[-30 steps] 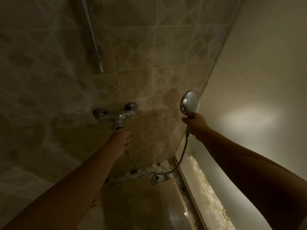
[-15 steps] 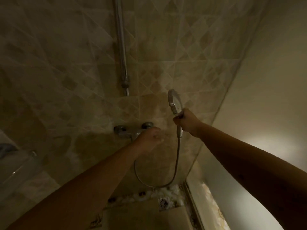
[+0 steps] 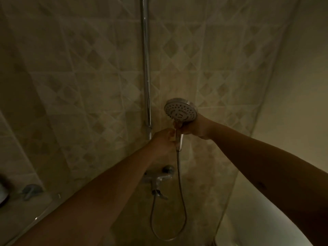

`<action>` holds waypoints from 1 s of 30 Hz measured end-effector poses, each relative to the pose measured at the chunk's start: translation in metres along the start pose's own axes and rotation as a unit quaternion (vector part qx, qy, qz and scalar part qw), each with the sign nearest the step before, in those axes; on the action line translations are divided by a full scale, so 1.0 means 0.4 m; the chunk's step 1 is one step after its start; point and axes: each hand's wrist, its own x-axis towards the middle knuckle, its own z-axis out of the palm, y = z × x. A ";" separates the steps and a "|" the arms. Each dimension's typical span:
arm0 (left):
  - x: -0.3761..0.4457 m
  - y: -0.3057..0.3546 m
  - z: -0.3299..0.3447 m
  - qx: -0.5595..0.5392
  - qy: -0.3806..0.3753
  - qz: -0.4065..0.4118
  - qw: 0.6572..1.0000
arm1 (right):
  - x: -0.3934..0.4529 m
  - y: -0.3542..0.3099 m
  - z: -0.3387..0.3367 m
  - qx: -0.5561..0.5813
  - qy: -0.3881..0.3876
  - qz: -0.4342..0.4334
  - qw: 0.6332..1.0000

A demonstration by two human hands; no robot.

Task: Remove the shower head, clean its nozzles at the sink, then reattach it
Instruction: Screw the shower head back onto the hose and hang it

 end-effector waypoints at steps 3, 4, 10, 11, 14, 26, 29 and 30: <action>0.007 0.033 -0.037 0.029 0.033 0.036 0.998 | 0.008 -0.072 -0.015 -0.002 -0.039 -0.049 0.998; 0.010 0.047 -0.050 0.029 0.037 0.043 0.998 | 0.011 -0.093 -0.021 -0.007 -0.051 -0.062 0.997; 0.037 0.128 -0.124 0.023 0.067 0.087 0.994 | 0.035 -0.189 -0.052 -0.024 0.011 -0.119 0.993; 0.044 0.138 -0.138 0.015 0.077 0.092 0.993 | 0.042 -0.204 -0.052 -0.047 0.049 -0.120 0.990; 0.066 0.176 -0.190 0.038 0.128 0.107 0.985 | 0.068 -0.234 -0.044 -0.159 0.155 -0.080 0.972; 0.136 0.441 -0.480 0.094 0.216 0.201 0.951 | 0.166 -0.543 -0.081 -0.280 0.274 -0.181 0.902; 0.150 0.524 -0.556 0.116 0.204 0.213 0.949 | 0.187 -0.645 -0.119 -0.265 0.295 -0.210 0.894; 0.155 0.549 -0.580 0.121 0.190 0.217 0.950 | 0.194 -0.676 -0.134 -0.260 0.300 -0.218 0.891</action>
